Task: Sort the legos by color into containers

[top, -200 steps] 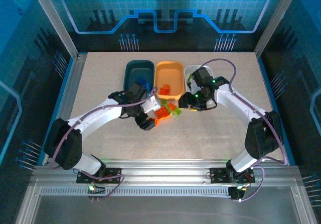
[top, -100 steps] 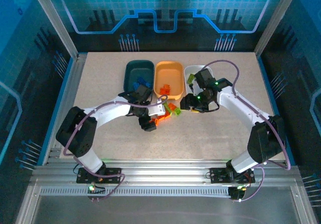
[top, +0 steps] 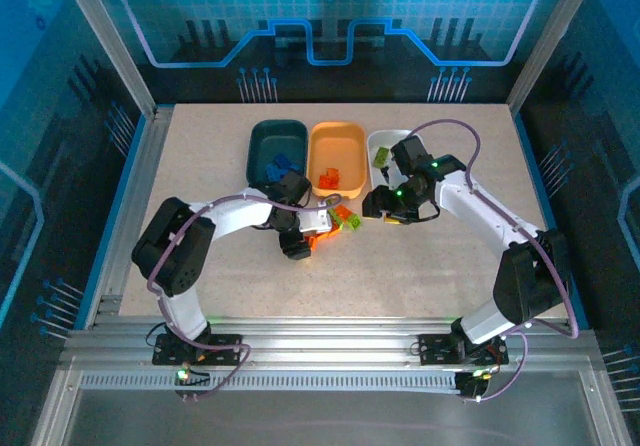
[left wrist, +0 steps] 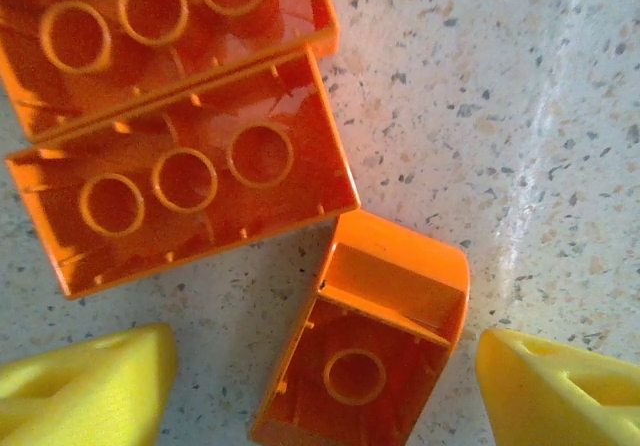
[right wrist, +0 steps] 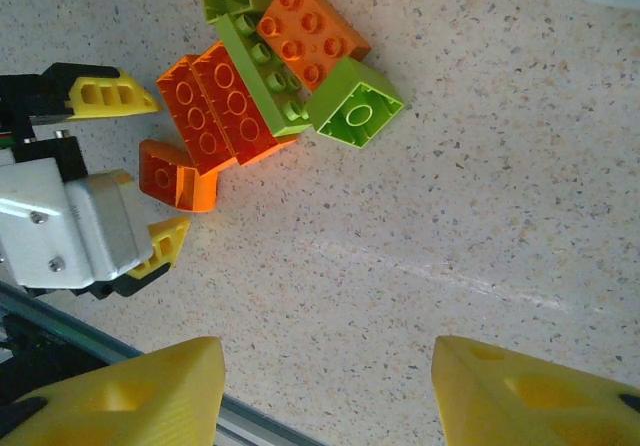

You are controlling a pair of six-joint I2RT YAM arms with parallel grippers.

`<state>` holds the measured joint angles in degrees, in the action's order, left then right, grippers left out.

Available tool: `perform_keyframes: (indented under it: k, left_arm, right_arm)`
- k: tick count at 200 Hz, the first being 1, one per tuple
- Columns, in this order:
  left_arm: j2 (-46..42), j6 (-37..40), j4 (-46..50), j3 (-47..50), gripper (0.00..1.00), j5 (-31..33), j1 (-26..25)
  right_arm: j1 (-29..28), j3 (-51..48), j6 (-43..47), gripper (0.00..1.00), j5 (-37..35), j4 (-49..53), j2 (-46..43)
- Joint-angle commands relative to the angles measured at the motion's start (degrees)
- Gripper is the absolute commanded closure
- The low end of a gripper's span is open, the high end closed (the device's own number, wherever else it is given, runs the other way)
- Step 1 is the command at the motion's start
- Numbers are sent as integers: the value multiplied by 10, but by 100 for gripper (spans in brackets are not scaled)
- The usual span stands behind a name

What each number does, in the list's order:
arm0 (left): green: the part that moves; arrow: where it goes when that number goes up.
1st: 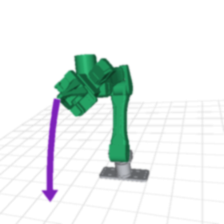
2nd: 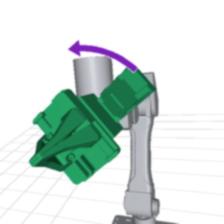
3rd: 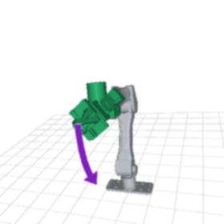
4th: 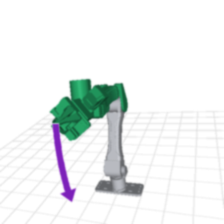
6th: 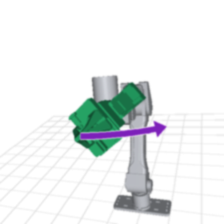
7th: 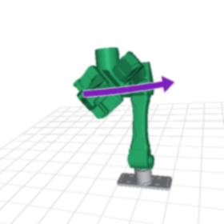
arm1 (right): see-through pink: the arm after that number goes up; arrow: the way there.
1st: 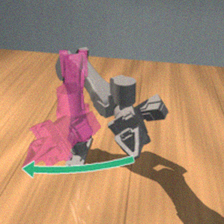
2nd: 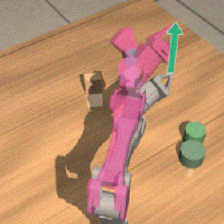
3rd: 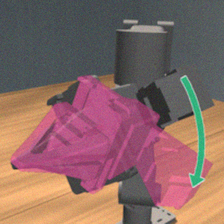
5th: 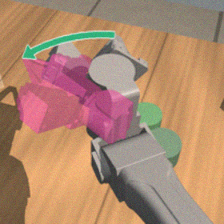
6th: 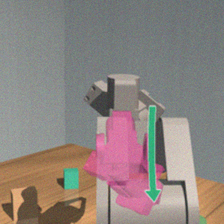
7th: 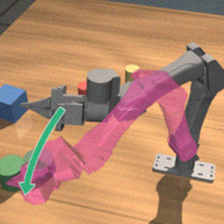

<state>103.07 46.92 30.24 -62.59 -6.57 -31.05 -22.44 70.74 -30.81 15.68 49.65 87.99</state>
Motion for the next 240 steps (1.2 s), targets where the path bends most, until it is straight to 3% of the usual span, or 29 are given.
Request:
perform_keyframes:
  k: [1, 28, 53, 82, 94, 169, 240]
  left_arm:
    - [12, 6, 2, -9, 22, 10, -9]
    - [22, -5, 0, -9, 24, 13, -14]
    - [38, -26, 2, -19, 33, 12, -21]
    - [65, -52, 39, -49, 61, 6, -22]
    - [72, -58, 55, -58, 67, 4, -22]
    - [-13, -94, 92, -30, 69, 19, -21]
    - [-96, -249, 115, -96, 68, -3, 11]
  right_arm:
    - [7, 5, 0, 42, 13, 6, 16]
    - [8, 23, 6, 42, 16, 10, 33]
    - [8, 42, 13, 42, 19, 15, 49]
    - [10, 53, 18, 42, 20, 18, 57]
    - [13, 52, 20, 42, 22, 16, 58]
    - [32, 35, 23, 42, 38, 2, 55]
    - [27, 64, 38, 42, 32, 32, 135]
